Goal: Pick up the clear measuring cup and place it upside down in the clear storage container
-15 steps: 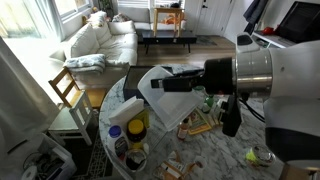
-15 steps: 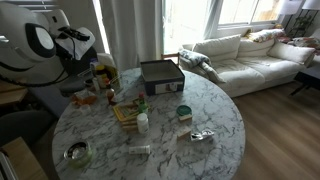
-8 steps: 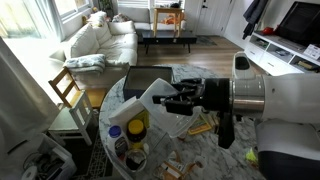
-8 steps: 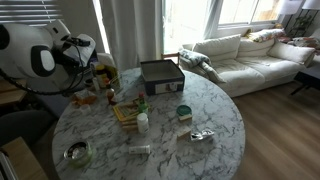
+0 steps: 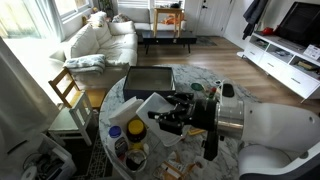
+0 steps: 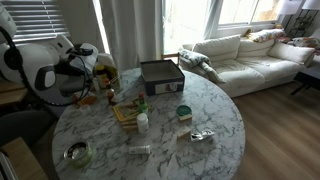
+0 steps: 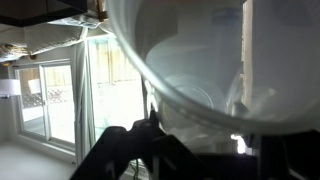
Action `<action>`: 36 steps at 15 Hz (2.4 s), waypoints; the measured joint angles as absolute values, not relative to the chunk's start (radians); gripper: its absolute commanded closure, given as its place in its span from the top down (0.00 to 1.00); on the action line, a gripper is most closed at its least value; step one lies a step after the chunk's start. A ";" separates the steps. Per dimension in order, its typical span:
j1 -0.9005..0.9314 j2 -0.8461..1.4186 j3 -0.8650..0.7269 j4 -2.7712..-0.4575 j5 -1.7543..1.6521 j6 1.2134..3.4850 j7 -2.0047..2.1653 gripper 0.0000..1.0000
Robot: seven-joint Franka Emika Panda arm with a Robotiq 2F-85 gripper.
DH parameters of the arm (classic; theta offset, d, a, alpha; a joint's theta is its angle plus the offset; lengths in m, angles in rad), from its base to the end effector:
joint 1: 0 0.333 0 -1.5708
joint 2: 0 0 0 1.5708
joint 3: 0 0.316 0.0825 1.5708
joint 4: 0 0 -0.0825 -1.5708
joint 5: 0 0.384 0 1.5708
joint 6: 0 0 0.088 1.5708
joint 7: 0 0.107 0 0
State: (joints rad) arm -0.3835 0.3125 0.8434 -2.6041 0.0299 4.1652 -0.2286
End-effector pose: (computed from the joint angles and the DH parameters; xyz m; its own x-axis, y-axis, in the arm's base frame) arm 0.4311 0.1918 0.3482 0.2050 0.0810 0.9754 0.4415 -0.8971 -0.0183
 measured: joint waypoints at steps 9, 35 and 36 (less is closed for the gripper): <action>-0.178 0.435 0.624 -2.500 0.006 4.217 -0.247 0.48; 0.153 0.505 0.172 -2.315 -0.143 4.216 -0.129 1.00; 0.154 0.510 0.172 -2.313 -0.143 4.216 -0.129 0.99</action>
State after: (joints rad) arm 0.1543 0.5098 0.1717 -2.3133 -0.1428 4.2161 -0.1288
